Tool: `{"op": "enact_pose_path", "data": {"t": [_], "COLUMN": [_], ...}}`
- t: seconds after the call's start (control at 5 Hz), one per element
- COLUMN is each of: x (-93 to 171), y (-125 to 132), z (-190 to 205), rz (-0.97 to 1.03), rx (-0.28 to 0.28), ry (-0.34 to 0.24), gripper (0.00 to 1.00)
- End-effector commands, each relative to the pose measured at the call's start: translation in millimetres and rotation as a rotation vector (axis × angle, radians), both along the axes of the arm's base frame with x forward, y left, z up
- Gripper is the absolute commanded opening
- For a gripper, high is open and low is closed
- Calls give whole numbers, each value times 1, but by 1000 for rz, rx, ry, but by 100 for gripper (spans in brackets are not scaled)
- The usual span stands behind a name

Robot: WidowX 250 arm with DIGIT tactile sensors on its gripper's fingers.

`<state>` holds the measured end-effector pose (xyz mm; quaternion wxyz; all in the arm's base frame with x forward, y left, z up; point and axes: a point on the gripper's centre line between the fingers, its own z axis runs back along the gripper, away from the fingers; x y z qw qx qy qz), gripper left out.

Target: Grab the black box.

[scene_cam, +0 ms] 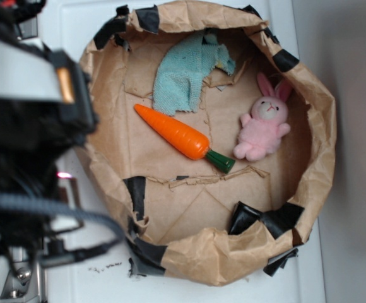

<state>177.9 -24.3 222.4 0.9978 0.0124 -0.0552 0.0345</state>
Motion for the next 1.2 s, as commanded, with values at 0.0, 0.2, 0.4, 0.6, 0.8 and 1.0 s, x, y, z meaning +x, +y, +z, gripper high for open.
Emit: {"op": "enact_pose_path", "data": {"t": [0.0,0.2,0.4,0.6,0.8,1.0], "x": [46,65,83,95,109,109], "y": [-2,-1,10,17,31,31], "z": [-24,-35,-41,-56,-79,-79], "rz": [-176,-250,-331,-361,-399,-399], "rx": [30,22,-21,-3,-16,-16], "ry": [-133,-151,-192,-192,-190,-190], "gripper": [100,100,100,100,100,100]}}
